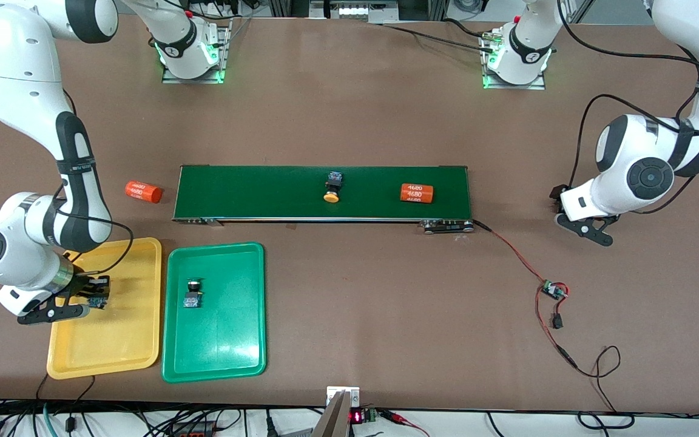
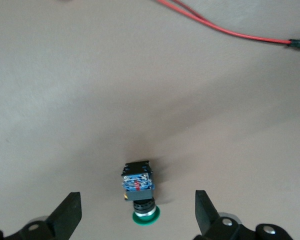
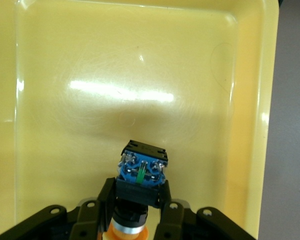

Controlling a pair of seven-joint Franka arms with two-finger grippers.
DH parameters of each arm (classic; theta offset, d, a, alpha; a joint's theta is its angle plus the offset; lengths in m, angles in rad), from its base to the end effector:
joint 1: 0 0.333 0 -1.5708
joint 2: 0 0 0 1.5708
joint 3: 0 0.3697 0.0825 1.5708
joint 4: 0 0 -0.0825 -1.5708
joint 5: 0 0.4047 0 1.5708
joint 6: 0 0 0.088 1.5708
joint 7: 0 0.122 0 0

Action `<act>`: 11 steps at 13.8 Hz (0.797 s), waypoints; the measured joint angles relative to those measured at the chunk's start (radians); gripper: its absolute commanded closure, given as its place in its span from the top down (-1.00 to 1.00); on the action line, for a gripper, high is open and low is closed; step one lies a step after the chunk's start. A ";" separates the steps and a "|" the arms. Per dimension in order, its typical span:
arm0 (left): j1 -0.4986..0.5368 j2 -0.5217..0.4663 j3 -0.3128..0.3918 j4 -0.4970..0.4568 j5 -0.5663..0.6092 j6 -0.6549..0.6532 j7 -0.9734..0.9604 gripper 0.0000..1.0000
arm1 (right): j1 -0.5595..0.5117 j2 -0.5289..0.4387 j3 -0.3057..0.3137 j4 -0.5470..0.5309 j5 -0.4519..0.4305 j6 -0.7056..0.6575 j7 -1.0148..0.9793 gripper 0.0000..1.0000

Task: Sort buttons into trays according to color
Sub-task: 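Carry the yellow-cap button to the yellow tray while the left gripper withdraws, then lower the button into the yellow tray and open the right gripper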

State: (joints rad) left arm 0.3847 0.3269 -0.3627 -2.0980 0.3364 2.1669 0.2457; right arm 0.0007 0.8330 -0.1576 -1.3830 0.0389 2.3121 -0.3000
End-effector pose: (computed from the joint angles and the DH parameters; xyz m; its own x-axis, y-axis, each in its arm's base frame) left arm 0.5813 0.0338 0.2772 0.8773 -0.4067 -0.2546 -0.4325 -0.9001 -0.0524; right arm 0.7964 -0.0948 0.2357 0.9812 0.1781 0.0743 0.1693 -0.9792 0.1120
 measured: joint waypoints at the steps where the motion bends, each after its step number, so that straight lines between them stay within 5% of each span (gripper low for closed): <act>1: 0.006 0.008 0.002 -0.003 -0.008 0.000 -0.017 1.00 | 0.000 0.003 0.000 0.000 0.000 0.000 0.000 -0.02; 3: 0.032 0.027 0.007 -0.005 -0.044 0.000 -0.024 1.00 | 0.000 0.015 0.000 0.000 0.000 0.013 0.000 0.42; 4: 0.043 0.035 0.008 -0.005 -0.048 0.000 -0.024 1.00 | 0.000 0.023 0.000 0.000 0.000 0.024 0.000 0.99; 11: 0.066 0.090 0.009 -0.018 -0.069 0.007 -0.025 1.00 | 0.003 0.023 0.004 0.015 0.002 0.019 0.001 1.00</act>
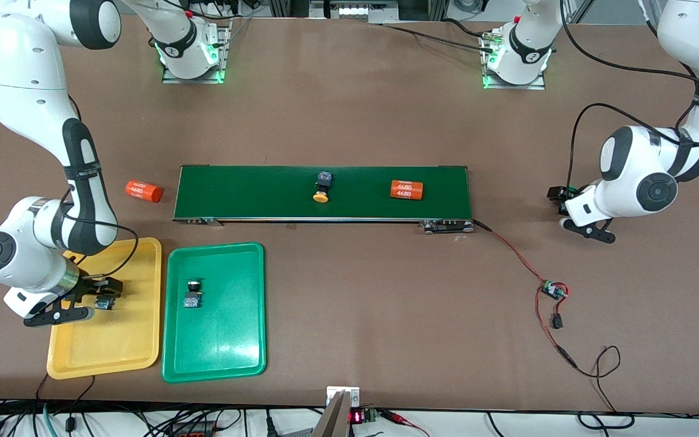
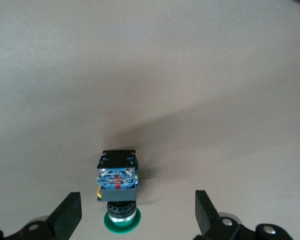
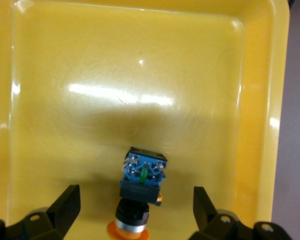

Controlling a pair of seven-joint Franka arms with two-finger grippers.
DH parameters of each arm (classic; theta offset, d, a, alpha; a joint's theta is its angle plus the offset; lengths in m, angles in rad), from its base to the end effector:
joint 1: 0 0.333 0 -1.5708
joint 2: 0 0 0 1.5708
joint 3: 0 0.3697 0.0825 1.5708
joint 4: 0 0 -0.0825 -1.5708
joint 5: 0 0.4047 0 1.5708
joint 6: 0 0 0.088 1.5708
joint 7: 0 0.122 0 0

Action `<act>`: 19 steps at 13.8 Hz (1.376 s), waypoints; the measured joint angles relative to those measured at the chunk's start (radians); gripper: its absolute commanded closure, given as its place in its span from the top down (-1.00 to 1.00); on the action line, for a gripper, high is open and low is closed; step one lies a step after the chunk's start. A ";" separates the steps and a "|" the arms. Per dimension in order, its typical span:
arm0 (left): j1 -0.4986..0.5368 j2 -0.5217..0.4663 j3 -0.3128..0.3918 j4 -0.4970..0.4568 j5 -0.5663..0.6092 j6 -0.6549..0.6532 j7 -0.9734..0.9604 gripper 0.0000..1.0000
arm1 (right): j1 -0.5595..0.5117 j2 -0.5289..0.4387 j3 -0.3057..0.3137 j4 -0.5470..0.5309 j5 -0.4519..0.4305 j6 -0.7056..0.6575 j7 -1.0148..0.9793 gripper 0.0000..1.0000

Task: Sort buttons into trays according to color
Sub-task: 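Lower the button into the yellow tray and open the right gripper, then return the right gripper to the belt while the left gripper lifts a button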

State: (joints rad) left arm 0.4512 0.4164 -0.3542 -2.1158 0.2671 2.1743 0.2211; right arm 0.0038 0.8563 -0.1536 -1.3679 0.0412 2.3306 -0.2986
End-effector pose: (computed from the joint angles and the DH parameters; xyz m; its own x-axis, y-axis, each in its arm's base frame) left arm 0.5640 0.0686 0.2214 0.9029 -0.2952 -0.3125 -0.2945 -0.9543 0.0506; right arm 0.8010 -0.0896 0.2258 0.9792 0.1842 0.0847 0.1743 -0.9782 0.1127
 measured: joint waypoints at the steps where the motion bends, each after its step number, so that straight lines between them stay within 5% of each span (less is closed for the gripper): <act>1: 0.005 0.011 0.000 -0.001 0.000 0.004 0.000 1.00 | 0.001 -0.011 0.004 -0.001 0.004 -0.036 0.002 1.00; 4: 0.012 0.030 0.000 -0.002 0.000 0.014 0.000 1.00 | 0.004 -0.084 0.025 -0.059 0.025 -0.110 0.024 1.00; 11: 0.025 0.063 0.001 -0.013 0.000 0.032 0.000 1.00 | 0.109 -0.446 0.036 -0.466 0.027 -0.183 0.157 1.00; 15: 0.040 0.066 0.001 -0.027 0.000 0.044 0.000 0.98 | 0.191 -0.568 0.038 -0.595 0.027 -0.203 0.243 1.00; 19: 0.044 0.066 0.001 -0.031 0.002 0.046 0.013 0.11 | 0.273 -0.593 0.040 -0.674 0.027 -0.153 0.335 1.00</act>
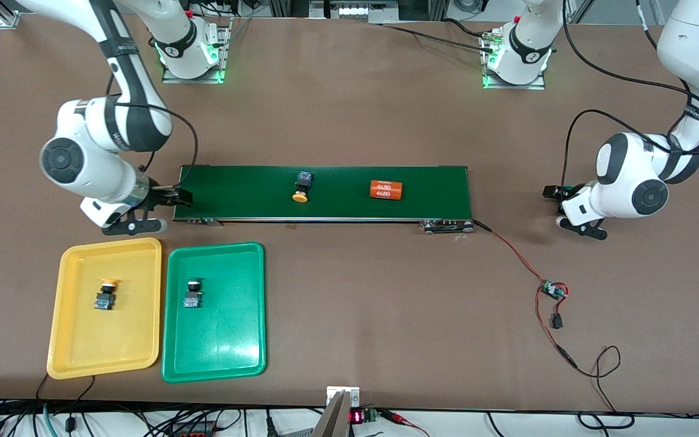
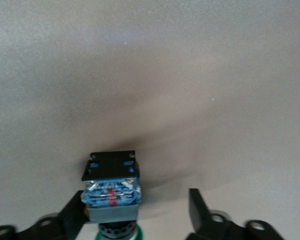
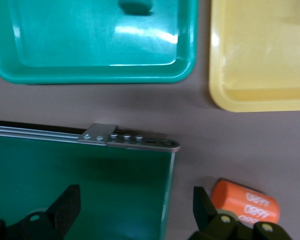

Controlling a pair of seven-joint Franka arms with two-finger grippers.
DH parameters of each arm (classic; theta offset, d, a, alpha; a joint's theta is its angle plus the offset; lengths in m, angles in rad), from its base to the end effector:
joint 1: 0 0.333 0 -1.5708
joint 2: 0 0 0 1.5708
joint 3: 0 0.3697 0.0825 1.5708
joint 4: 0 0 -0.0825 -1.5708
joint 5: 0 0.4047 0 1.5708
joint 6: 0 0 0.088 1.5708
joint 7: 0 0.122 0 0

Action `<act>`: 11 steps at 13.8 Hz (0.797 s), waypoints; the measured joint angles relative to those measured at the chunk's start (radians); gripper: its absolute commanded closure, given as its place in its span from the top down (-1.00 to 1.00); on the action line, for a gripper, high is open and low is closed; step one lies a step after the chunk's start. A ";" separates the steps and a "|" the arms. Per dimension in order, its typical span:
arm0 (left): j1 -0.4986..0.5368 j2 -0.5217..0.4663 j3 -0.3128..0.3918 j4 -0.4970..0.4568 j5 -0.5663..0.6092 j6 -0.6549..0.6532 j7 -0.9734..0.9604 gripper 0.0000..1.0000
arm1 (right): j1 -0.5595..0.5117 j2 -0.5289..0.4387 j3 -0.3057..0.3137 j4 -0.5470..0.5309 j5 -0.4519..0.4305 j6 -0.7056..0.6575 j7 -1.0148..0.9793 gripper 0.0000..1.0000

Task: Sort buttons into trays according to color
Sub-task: 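Return the right gripper to the belt while the left gripper lifts a button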

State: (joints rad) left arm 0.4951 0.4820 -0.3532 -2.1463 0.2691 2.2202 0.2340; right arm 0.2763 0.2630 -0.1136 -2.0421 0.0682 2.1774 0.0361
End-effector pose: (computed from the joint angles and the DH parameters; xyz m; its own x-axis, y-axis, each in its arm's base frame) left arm 0.5465 0.0856 0.1785 0.8966 -0.2846 -0.3393 -0.2660 -0.9586 0.1013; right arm 0.5944 0.1032 0.3274 0.9882 0.0865 -0.1262 0.0850 -0.9962 -0.0167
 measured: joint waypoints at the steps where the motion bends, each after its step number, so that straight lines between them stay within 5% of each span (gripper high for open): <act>1: 0.002 0.000 0.000 0.000 0.000 0.000 0.008 -0.16 | 0.019 0.000 0.000 -0.007 0.000 0.006 0.024 1.00; 4: 0.009 -0.001 0.000 0.001 0.002 0.000 0.017 -0.82 | 0.097 0.000 0.001 -0.016 0.001 0.030 0.136 1.00; 8: 0.011 -0.010 -0.009 0.013 0.002 0.003 0.027 -0.92 | 0.223 0.020 0.004 -0.026 0.001 0.092 0.346 1.00; 11: -0.003 -0.060 -0.092 0.034 -0.002 -0.026 0.029 -0.96 | 0.279 0.046 0.004 -0.026 0.013 0.133 0.489 1.00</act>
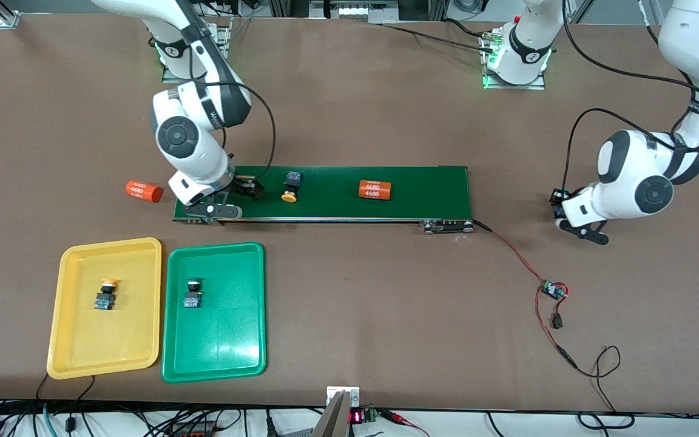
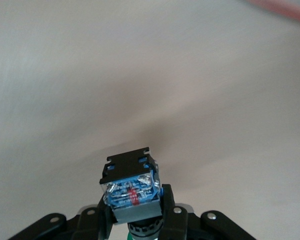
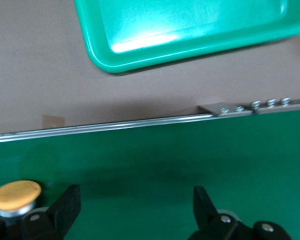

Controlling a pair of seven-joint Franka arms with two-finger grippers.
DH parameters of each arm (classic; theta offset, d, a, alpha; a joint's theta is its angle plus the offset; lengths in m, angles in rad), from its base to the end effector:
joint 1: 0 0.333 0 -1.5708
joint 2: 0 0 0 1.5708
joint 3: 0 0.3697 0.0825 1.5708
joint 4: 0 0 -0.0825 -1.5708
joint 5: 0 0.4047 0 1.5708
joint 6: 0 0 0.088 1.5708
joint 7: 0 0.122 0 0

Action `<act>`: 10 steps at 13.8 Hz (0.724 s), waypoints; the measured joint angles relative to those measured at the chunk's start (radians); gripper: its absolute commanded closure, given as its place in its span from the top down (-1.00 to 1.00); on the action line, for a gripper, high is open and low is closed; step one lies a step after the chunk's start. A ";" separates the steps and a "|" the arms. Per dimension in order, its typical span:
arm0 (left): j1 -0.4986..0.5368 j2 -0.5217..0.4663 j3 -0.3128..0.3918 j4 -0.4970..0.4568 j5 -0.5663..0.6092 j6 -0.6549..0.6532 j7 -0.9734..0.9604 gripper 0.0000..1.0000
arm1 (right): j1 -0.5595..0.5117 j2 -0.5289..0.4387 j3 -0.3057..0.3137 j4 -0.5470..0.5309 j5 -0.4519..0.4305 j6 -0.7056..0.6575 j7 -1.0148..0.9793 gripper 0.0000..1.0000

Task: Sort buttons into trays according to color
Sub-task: 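Return the right gripper to the belt while the left gripper lifts a button, then place the button on the belt while the right gripper grasps a yellow-cap button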

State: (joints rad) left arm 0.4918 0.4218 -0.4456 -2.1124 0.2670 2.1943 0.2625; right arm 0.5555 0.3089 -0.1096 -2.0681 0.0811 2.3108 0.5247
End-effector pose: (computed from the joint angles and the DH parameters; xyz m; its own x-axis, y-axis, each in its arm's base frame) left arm 0.5719 0.0404 0.2285 0.8849 -0.3828 -0.2654 -0.3737 -0.9235 0.0860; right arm 0.5489 0.2674 0.2987 0.9891 -0.1311 -0.0670 -0.1305 -0.9914 0.0122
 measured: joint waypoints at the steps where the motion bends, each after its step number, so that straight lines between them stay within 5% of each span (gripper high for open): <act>1: -0.025 -0.024 -0.037 0.007 -0.016 -0.016 -0.004 -0.97 | 0.005 0.005 0.000 0.000 0.014 0.005 0.020 1.00; 5: -0.231 -0.093 -0.068 0.013 -0.211 -0.037 -0.086 -0.99 | 0.023 0.009 0.000 0.001 0.033 0.006 0.028 1.00; 10: -0.354 -0.114 -0.068 0.020 -0.296 -0.035 -0.296 -0.99 | 0.049 0.005 0.000 0.008 0.033 0.007 0.028 1.00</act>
State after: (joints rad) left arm 0.1378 0.3081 -0.5139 -2.0929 -0.0292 2.1596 -0.0339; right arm 0.6042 0.3137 -0.1099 -2.0599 0.1140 2.3179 0.5529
